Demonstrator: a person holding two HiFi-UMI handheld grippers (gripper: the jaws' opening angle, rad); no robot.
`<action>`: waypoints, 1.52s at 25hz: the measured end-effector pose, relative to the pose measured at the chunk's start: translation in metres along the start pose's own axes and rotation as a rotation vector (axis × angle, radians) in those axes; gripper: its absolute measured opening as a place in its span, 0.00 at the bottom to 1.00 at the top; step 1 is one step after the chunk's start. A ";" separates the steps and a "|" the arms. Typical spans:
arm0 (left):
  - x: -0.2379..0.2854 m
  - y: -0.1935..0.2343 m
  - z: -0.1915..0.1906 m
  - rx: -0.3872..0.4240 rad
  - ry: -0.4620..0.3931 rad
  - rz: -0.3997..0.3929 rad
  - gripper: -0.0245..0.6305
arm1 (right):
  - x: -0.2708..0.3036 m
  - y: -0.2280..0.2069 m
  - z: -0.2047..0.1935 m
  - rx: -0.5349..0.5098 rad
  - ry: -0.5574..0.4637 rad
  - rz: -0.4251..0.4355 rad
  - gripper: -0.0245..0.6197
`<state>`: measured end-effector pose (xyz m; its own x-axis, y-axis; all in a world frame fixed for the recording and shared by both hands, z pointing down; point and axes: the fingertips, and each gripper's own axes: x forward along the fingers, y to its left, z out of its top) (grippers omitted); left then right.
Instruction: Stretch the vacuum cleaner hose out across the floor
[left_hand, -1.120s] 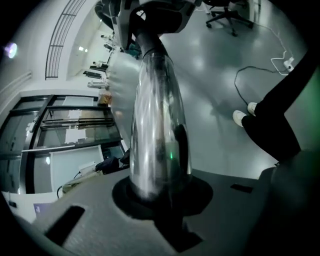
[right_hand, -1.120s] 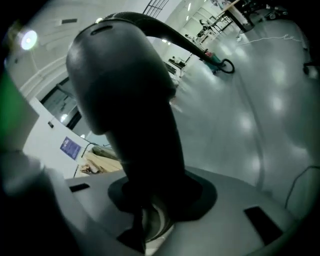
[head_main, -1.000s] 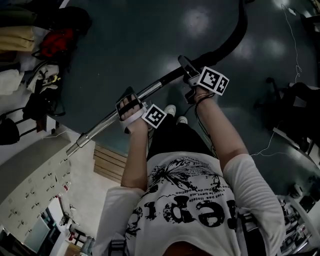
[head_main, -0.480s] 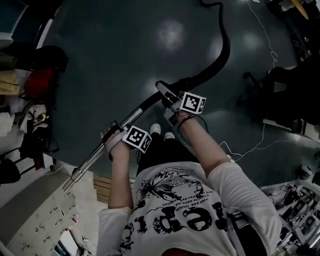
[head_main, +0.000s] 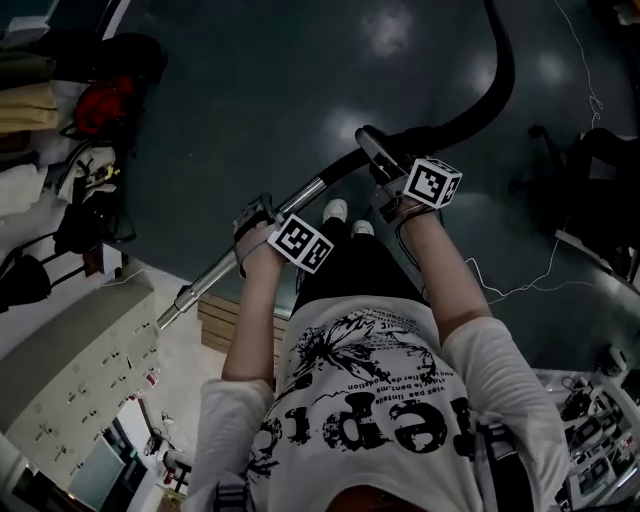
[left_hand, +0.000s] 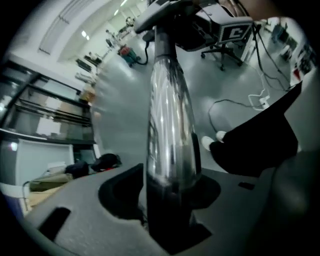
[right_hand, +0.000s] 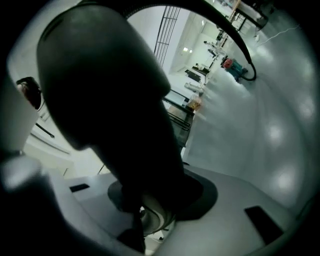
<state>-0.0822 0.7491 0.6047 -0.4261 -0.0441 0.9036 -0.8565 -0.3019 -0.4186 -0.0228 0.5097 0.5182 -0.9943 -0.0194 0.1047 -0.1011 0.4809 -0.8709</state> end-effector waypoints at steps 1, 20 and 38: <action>-0.013 0.009 0.000 0.011 -0.025 0.101 0.38 | -0.002 0.002 0.001 0.010 -0.020 -0.017 0.22; -0.173 -0.022 0.071 0.300 -0.430 0.926 0.82 | 0.027 0.022 0.032 -0.088 -0.090 -0.163 0.22; -0.094 0.046 0.086 -0.387 -0.533 0.051 0.81 | 0.005 0.018 0.053 -0.028 -0.140 -0.166 0.22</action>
<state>-0.0561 0.6574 0.5082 -0.3515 -0.5450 0.7612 -0.9242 0.0726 -0.3749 -0.0316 0.4716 0.4773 -0.9592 -0.2213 0.1759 -0.2648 0.4848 -0.8336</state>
